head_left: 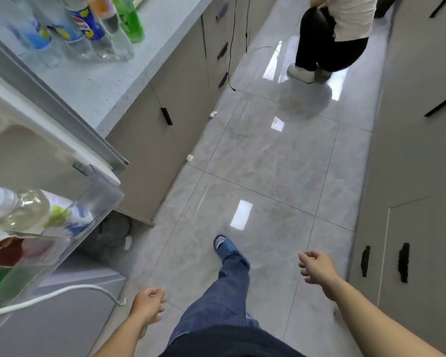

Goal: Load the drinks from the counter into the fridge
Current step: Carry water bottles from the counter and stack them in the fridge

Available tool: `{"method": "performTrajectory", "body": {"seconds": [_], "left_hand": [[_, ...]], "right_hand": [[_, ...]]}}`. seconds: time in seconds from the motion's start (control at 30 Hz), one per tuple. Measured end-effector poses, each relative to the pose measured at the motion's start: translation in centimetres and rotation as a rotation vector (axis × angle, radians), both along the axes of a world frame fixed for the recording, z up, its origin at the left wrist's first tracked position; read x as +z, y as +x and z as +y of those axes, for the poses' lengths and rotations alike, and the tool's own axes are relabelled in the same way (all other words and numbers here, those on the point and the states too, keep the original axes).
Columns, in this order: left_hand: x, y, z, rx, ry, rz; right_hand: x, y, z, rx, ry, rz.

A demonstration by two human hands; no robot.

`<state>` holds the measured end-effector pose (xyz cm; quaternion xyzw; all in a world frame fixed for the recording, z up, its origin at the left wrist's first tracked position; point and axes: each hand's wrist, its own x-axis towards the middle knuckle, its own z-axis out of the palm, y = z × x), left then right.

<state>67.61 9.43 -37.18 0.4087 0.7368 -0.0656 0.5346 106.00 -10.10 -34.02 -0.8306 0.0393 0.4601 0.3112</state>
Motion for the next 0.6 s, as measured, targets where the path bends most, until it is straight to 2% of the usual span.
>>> {"method": "performTrajectory", "body": {"seconds": [0.17, 0.4, 0.6], "left_hand": [[-0.3, 5.8, 5.6, 0.128, -0.01, -0.011], [2.7, 14.1, 14.5, 0.219, 0.09, -0.104], [4.9, 19.0, 19.5, 0.409, 0.139, -0.196]], "right_hand": [[1.2, 6.4, 8.0, 0.136, -0.04, -0.033], [2.7, 13.3, 18.3, 0.327, -0.116, -0.058], [3.4, 17.5, 28.3, 0.456, -0.131, -0.032]]}}
